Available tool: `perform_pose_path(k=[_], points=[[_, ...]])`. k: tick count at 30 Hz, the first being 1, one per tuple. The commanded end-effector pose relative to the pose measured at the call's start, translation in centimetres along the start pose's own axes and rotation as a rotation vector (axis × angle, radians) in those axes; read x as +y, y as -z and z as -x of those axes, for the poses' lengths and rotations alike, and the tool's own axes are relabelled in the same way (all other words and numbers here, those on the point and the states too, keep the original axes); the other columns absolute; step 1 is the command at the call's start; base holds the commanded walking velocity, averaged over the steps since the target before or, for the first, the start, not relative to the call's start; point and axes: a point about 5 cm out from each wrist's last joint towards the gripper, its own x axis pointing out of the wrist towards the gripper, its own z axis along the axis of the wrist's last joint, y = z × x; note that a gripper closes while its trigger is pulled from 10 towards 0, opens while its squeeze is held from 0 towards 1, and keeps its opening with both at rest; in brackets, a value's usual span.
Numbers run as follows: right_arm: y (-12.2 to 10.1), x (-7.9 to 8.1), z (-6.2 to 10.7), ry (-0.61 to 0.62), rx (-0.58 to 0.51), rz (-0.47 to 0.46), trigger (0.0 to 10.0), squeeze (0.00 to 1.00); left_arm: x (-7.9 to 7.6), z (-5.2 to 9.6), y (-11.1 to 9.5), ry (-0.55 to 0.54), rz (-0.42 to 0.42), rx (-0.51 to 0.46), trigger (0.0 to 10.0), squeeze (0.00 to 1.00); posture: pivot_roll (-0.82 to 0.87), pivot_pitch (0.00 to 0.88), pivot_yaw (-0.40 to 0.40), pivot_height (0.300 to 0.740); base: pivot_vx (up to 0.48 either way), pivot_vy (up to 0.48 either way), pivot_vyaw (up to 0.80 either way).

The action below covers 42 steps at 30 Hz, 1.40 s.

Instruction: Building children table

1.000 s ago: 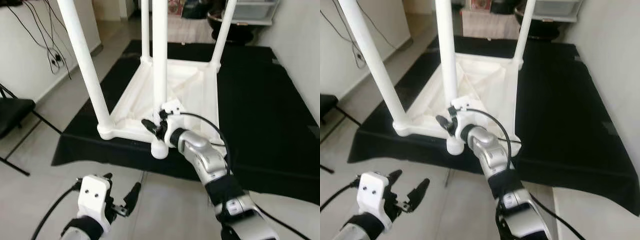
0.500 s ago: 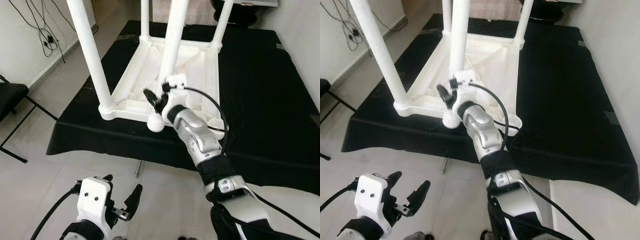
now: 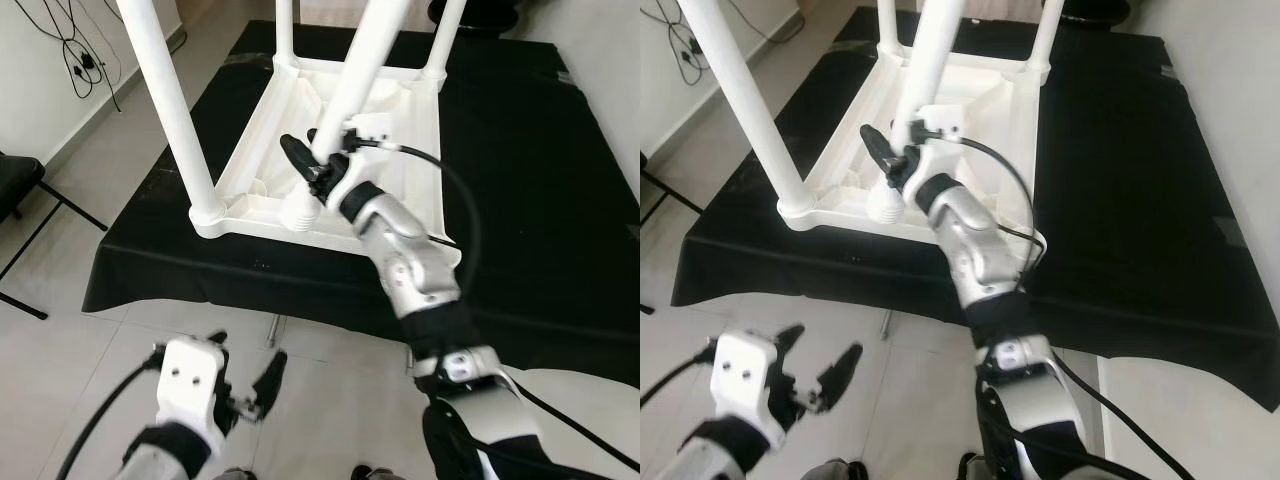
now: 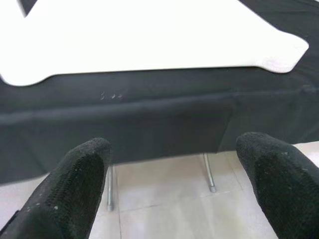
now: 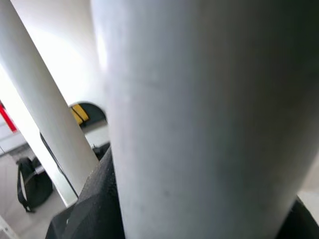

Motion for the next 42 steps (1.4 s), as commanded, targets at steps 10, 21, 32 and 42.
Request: perform_pose_path(k=[10,21,32,42], points=[[1.5,-2.9,6.3,0.154,0.075,0.216,10.0,0.00,2.7,-2.7,0.8,-0.118,0.021,-0.027,10.0,0.00,0.00,0.098,-0.014,0.740,0.000,0.000,0.00],[4.0,-2.0,8.0,0.164,0.152,0.206,10.0,0.00,3.8,-2.9,1.9,-0.154,0.049,-0.008,10.0,0.00,0.01,0.058,0.011,0.740,0.000,-0.301,0.00],[4.6,-2.4,7.9,0.207,0.182,0.226,10.0,0.00,5.1,-3.7,2.8,-0.221,0.028,0.030,10.0,0.00,0.03,0.011,0.020,0.740,0.000,0.087,-0.15],[4.2,-2.2,7.0,0.193,0.169,0.222,10.0,0.00,5.3,-4.7,2.4,-0.214,-0.005,-0.021,10.0,0.00,0.03,0.000,0.024,0.740,0.000,0.096,-0.80]])
